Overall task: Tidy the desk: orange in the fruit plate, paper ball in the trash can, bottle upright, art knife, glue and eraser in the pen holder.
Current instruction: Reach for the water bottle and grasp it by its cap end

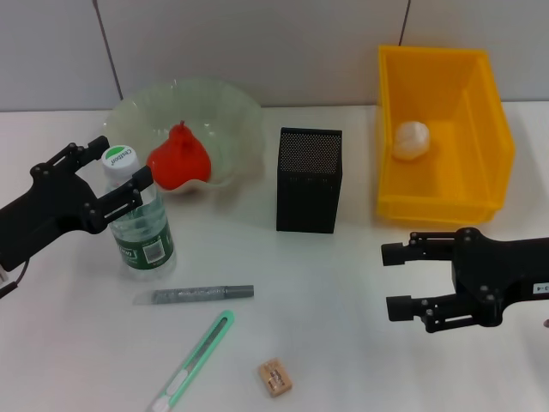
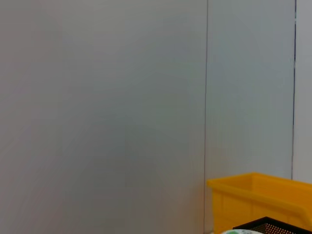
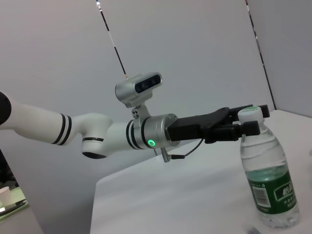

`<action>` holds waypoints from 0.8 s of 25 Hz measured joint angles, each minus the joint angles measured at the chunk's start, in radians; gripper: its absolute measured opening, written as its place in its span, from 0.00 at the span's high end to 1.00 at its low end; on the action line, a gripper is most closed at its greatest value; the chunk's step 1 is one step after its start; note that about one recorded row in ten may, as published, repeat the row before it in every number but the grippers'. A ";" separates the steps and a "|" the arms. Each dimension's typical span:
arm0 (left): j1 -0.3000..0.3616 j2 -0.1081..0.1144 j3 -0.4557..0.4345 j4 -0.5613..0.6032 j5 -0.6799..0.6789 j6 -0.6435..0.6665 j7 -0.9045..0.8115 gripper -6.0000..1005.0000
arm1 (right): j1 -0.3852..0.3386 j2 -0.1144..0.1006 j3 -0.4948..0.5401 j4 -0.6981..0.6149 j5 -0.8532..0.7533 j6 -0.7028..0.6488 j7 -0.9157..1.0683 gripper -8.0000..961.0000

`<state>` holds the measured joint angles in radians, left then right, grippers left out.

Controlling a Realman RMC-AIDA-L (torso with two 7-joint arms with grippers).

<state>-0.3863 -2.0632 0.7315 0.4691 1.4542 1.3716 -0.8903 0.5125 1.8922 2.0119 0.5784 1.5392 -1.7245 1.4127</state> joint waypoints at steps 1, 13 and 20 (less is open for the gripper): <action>0.000 0.000 0.000 0.000 0.000 0.000 0.000 0.20 | 0.000 0.000 0.000 0.000 0.000 0.000 0.000 0.16; 0.000 -0.001 -0.001 -0.003 0.000 -0.007 -0.006 0.20 | -0.040 0.030 0.026 0.029 -0.039 0.026 -0.104 0.16; 0.000 0.000 -0.002 -0.003 0.000 -0.007 -0.020 0.20 | -0.126 0.082 0.070 0.139 -0.042 0.060 -0.184 0.16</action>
<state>-0.3858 -2.0632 0.7294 0.4663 1.4542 1.3648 -0.9107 0.3862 1.9745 2.0815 0.7171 1.4974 -1.6643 1.2292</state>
